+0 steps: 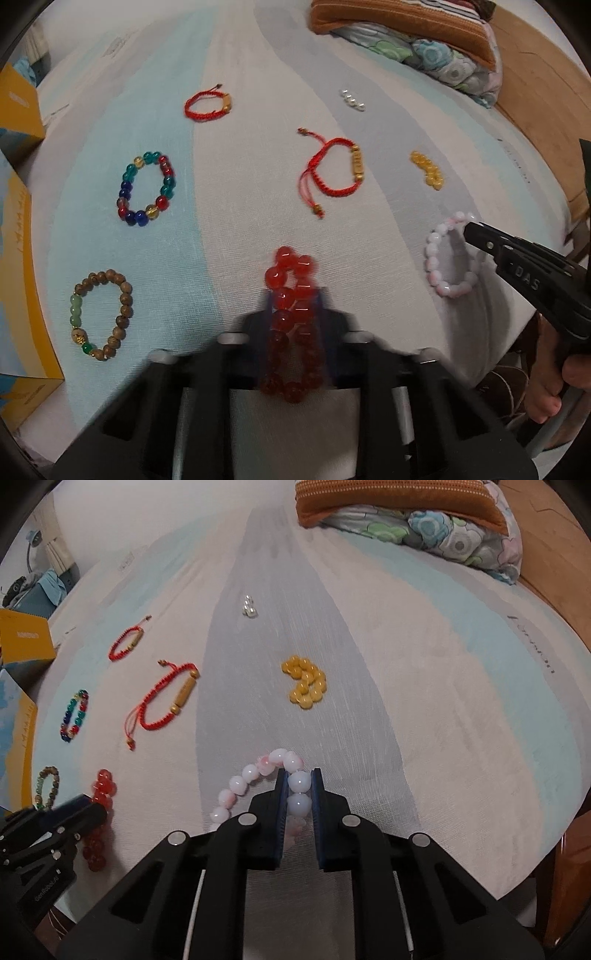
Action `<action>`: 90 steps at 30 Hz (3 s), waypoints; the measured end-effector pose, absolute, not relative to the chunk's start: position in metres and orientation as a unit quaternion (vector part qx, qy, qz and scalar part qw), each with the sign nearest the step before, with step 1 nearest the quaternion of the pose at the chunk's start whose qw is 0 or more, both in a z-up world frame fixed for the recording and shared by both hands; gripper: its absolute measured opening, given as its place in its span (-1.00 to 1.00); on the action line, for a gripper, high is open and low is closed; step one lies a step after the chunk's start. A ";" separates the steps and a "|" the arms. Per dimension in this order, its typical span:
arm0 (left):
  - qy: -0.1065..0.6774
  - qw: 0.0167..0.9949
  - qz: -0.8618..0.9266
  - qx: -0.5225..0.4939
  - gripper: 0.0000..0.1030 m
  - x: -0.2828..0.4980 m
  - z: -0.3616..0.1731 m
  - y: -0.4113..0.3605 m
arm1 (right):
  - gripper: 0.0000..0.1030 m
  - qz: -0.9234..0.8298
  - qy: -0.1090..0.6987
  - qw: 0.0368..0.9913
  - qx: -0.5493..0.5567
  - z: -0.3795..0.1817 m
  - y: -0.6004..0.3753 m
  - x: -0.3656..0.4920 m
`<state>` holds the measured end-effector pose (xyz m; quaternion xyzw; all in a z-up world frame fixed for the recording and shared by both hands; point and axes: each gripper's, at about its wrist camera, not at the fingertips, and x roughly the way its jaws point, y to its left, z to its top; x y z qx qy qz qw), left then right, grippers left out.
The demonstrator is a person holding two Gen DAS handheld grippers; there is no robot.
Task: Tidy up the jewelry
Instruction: 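Grasp the red bead bracelet with left tool while right tool grasps pink-white bead bracelet, then carry both bracelets to the white box and open both tools to drop them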
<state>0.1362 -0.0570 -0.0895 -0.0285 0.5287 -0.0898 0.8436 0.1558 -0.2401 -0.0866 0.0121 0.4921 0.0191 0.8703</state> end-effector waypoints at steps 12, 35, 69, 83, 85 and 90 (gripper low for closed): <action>0.515 0.852 -0.088 -0.029 -0.75 0.131 -0.077 -0.054 | -0.77 0.028 0.461 0.887 0.017 -0.066 -0.241 0.148; 0.473 0.874 -0.099 -0.044 -0.75 0.118 -0.007 -0.047 | -0.77 0.045 0.417 0.907 0.038 -0.022 -0.241 0.135; 0.395 0.912 0.071 -0.078 -0.74 0.063 0.113 0.160 | -0.78 0.209 0.341 0.915 -0.059 0.109 0.019 0.118; 0.433 0.874 0.176 -0.134 -0.74 0.014 0.070 0.288 | -0.78 0.296 0.373 0.871 -0.122 0.073 0.161 0.087; 0.447 0.863 0.186 -0.144 -0.74 0.013 0.054 0.301 | -0.78 0.300 0.389 0.861 -0.129 0.057 0.176 0.088; 0.471 0.844 0.196 -0.163 -0.74 0.006 0.021 0.320 | -0.78 0.297 0.430 0.840 -0.147 0.016 0.199 0.091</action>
